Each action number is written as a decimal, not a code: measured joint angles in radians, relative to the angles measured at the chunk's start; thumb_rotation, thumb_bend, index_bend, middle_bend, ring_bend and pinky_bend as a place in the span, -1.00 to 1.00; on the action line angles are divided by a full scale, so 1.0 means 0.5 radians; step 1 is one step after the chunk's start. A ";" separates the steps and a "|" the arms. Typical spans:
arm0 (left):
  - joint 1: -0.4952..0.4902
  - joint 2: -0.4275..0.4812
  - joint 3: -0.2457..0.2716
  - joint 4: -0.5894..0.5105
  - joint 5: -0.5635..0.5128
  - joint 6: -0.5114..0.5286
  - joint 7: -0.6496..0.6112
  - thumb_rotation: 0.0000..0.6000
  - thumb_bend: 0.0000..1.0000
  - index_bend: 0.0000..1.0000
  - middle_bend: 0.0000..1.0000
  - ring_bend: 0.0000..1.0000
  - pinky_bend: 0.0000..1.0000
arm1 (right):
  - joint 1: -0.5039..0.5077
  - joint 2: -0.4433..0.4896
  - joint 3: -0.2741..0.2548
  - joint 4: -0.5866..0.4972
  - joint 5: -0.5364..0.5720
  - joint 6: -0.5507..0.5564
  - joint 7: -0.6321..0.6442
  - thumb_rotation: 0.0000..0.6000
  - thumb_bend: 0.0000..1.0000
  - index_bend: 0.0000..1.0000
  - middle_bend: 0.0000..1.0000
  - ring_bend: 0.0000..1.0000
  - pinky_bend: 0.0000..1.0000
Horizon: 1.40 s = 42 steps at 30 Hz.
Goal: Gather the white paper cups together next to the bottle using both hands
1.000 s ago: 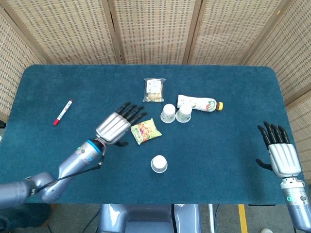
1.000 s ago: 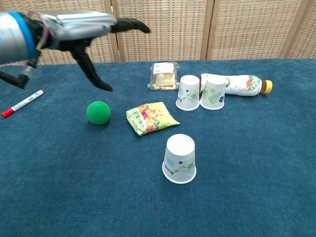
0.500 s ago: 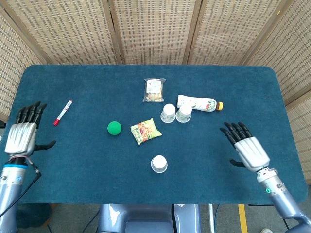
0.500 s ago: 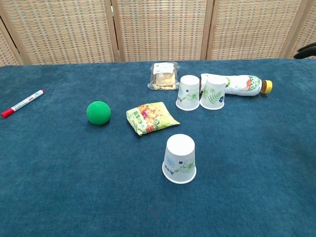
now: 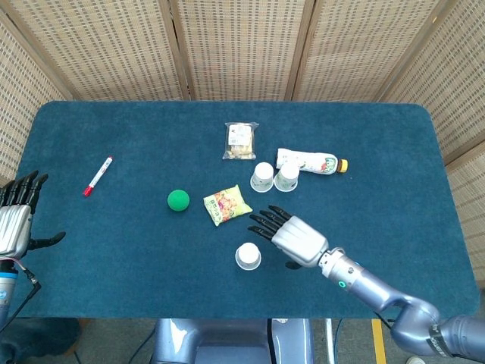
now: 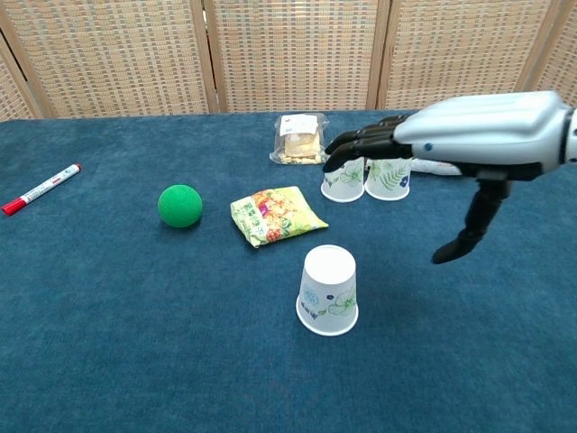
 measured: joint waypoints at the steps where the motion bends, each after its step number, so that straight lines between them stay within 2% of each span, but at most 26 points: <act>1: 0.002 0.006 -0.002 0.001 0.004 -0.016 -0.014 1.00 -1.00 -1.00 -1.00 -1.00 -1.00 | 0.031 -0.049 0.013 0.000 0.063 -0.045 -0.063 1.00 -1.00 -0.74 -0.81 -1.00 -0.96; 10: 0.014 0.051 -0.017 0.015 0.090 -0.135 -0.114 1.00 -1.00 -1.00 -1.00 -1.00 -1.00 | 0.253 -0.405 0.056 0.084 0.564 -0.208 -0.584 1.00 -1.00 -0.61 -0.55 -0.69 -0.63; 19: 0.018 0.057 -0.044 0.015 0.108 -0.192 -0.119 1.00 -1.00 -1.00 -1.00 -1.00 -1.00 | 0.392 -0.562 0.019 0.168 0.887 -0.186 -0.799 1.00 -0.98 -0.48 -0.42 -0.52 -0.39; 23: 0.023 0.060 -0.054 0.012 0.110 -0.207 -0.121 1.00 -1.00 -1.00 -1.00 -1.00 -1.00 | 0.421 -0.600 -0.003 0.210 0.939 -0.144 -0.818 1.00 -0.90 -0.36 -0.24 -0.30 -0.16; 28: 0.028 0.061 -0.061 0.007 0.124 -0.221 -0.118 1.00 -1.00 -1.00 -1.00 -1.00 -1.00 | 0.418 -0.630 -0.021 0.248 0.896 -0.090 -0.748 1.00 -0.71 -0.02 0.06 0.02 0.18; 36: 0.039 0.070 -0.070 -0.004 0.140 -0.244 -0.124 1.00 -1.00 -1.00 -1.00 -1.00 -1.00 | 0.397 -0.629 -0.020 0.262 0.837 -0.010 -0.597 1.00 -0.56 0.06 0.14 0.08 0.25; 42: 0.039 0.076 -0.081 -0.001 0.129 -0.275 -0.133 1.00 -1.00 -1.00 -1.00 -1.00 -1.00 | 0.398 -0.529 0.083 0.211 0.859 0.082 -0.569 1.00 -0.52 0.06 0.13 0.08 0.25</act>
